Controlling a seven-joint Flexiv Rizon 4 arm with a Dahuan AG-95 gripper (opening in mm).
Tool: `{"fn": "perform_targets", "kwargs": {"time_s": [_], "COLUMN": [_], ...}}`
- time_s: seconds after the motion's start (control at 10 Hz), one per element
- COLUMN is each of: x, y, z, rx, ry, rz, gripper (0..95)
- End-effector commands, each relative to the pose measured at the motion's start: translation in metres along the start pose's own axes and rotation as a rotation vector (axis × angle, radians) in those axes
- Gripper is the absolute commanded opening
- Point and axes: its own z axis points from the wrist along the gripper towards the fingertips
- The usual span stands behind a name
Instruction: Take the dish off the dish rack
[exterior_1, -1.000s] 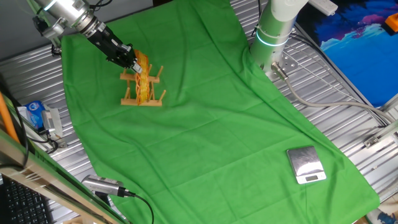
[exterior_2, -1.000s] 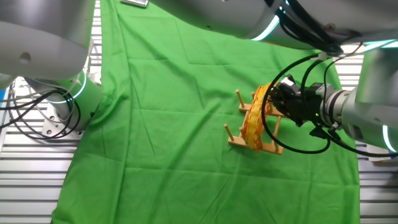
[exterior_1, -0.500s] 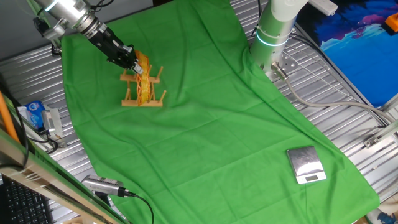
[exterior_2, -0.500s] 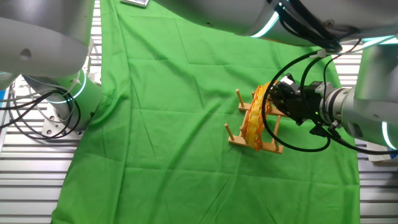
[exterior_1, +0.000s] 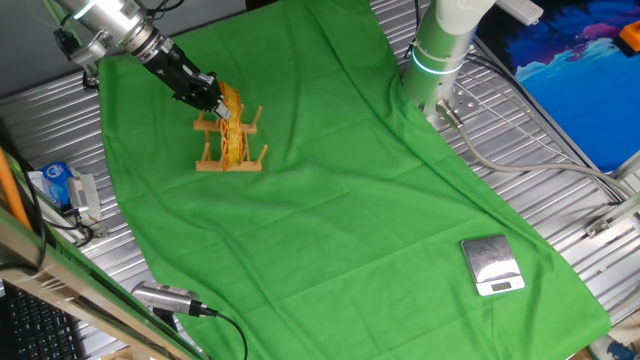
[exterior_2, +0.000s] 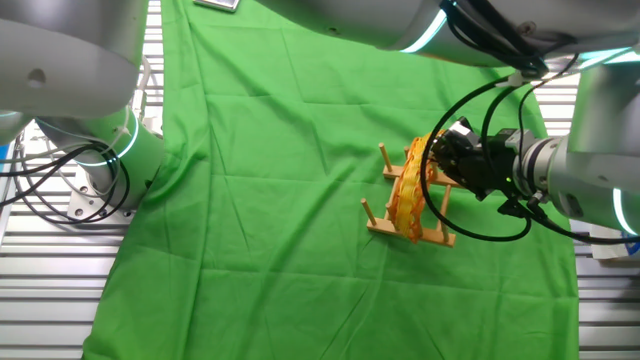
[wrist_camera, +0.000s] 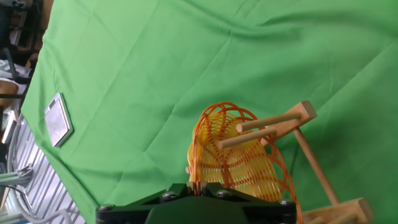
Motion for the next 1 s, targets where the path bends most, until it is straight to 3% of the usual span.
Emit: {"fn": "perform_targets", "kwargs": {"time_s": [0.1,1.0], "x": [-0.0004,-0.0004], "y": [-0.0004,-0.0004], "z": [-0.0002,-0.0002], "rx": [-0.001,0.020], "ry": [0.001,-0.014], "rz": [0.003,0.015], "gripper": [0.0,0.0]}}
